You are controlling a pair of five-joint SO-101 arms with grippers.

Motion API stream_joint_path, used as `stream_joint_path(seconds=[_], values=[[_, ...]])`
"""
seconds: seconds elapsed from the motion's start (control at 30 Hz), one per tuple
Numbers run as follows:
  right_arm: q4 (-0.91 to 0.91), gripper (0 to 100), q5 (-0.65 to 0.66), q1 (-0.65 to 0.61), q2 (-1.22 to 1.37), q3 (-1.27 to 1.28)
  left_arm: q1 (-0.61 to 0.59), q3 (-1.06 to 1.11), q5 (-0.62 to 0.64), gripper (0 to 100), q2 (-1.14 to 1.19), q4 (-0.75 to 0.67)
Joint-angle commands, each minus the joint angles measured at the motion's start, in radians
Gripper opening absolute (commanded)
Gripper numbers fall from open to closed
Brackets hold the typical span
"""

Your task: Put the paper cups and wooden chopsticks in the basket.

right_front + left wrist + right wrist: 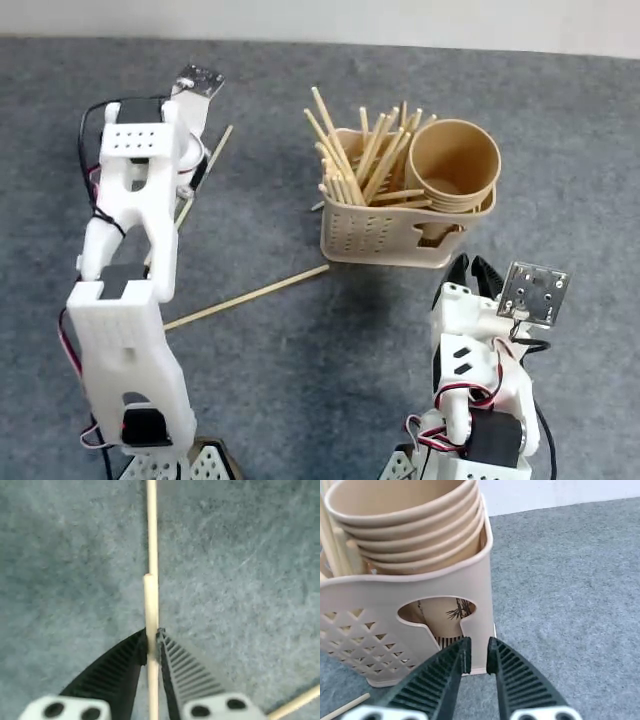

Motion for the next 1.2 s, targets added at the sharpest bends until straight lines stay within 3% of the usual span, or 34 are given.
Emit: stream_joint_path(seconds=[0.0, 0.43, 0.63, 0.73, 1.17], values=[[-0.025, 7.0, 0.014, -0.002, -0.004, -0.007, -0.005, -0.111, -0.009, 1, 0.044, -0.009], [-0.028, 7.0, 0.014, -0.002, -0.004, -0.007, -0.004, -0.492, -0.008, 1, 0.348, -0.009], [-0.028, 7.0, 0.014, -0.002, -0.004, -0.007, -0.01, -0.605, -0.005, 14, 0.364, 0.126], [-0.028, 7.0, 0.014, -0.002, -0.004, -0.007, -0.01, -0.676, -0.005, 15, 0.369, 0.19], [-0.028, 7.0, 0.014, -0.002, -0.004, -0.007, -0.028, -0.694, -0.009, 15, 0.483, 0.235]])
